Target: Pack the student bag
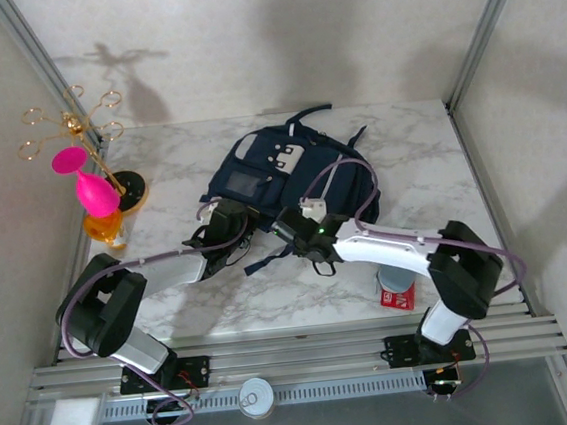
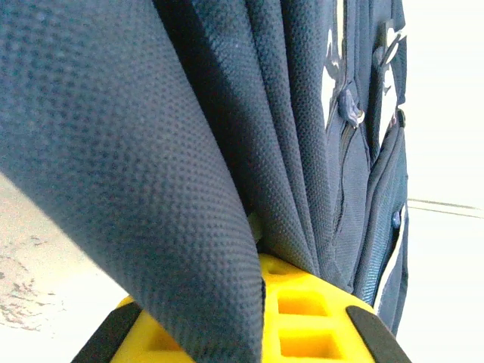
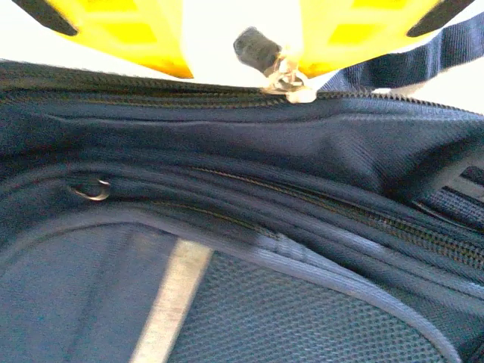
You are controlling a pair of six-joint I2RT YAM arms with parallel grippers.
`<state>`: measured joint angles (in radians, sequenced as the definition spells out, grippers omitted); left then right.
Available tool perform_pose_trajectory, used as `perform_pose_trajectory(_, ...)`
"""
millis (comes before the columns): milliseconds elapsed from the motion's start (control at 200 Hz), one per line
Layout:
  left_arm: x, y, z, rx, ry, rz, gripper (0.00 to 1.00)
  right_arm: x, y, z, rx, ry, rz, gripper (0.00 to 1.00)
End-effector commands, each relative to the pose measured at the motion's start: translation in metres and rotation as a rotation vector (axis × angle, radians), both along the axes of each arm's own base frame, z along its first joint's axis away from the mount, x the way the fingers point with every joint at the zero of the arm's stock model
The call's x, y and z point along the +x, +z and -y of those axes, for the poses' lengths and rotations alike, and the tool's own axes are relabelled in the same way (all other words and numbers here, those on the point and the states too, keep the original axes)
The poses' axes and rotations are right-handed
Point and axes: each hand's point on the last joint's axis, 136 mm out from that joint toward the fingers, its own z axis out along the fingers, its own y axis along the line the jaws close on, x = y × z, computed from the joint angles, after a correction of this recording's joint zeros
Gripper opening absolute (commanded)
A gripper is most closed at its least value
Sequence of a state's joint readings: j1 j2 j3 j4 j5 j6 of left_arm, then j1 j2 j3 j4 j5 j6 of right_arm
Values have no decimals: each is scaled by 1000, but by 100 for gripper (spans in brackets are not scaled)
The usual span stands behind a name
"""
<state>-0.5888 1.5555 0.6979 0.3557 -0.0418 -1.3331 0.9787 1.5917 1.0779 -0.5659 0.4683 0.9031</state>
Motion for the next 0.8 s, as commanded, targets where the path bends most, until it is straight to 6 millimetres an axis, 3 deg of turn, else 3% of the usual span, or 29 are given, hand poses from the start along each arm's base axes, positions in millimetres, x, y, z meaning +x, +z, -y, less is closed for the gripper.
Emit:
perform_pose_trajectory(0, 5, 33, 6, -45, -6, 84, 0, -11, 3, 9, 3, 42, -27, 35)
perform_pose_trajectory(85, 5, 35, 7, -51, -9, 89, 0, -19, 4, -12, 44, 155, -37, 33)
perform_pose_trajectory(305, 4, 36, 7, -38, -3, 91, 0, -24, -5, -24, 25, 212, -78, 33)
perform_pose_trajectory(426, 6, 37, 8, -35, -6, 94, 0, -24, -11, -25, 22, 206, -89, 42)
perform_pose_trajectory(796, 6, 34, 8, -21, -11, 86, 0, -5, -25, -14, -17, 171, -56, 43)
